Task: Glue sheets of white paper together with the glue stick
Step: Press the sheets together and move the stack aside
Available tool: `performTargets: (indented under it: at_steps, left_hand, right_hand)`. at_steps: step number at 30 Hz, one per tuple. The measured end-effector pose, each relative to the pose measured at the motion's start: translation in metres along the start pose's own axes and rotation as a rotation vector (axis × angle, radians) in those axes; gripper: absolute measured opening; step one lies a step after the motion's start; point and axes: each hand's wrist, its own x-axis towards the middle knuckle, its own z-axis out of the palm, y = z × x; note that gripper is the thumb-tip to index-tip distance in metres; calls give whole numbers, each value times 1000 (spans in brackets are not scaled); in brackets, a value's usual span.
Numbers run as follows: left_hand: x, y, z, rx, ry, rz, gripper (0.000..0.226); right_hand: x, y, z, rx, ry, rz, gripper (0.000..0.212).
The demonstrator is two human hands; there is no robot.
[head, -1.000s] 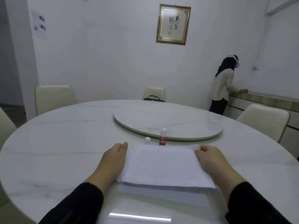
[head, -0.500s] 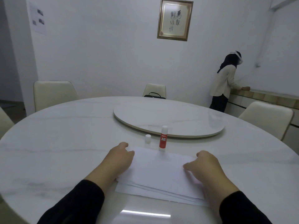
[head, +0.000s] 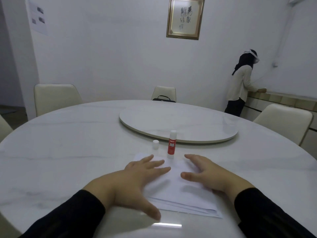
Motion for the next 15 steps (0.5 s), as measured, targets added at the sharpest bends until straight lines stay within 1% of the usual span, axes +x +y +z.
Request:
performTargets:
  at_steps: [4,8,12,15]
  left_hand:
    - [1,0,4,12,8,23,92]
    - [5,5,7,17,19,19,85]
    - [6,6,6,55,17,1,81]
    - [5,6,4,61,-3,2,80]
  right_hand:
    - [9,1,3,-49,72,-56,74]
    - [10,0,4,-88,92,-129,68]
    - [10,0,2,-110,81,-180,71]
    - [10,1,2,-119,68,-178,72]
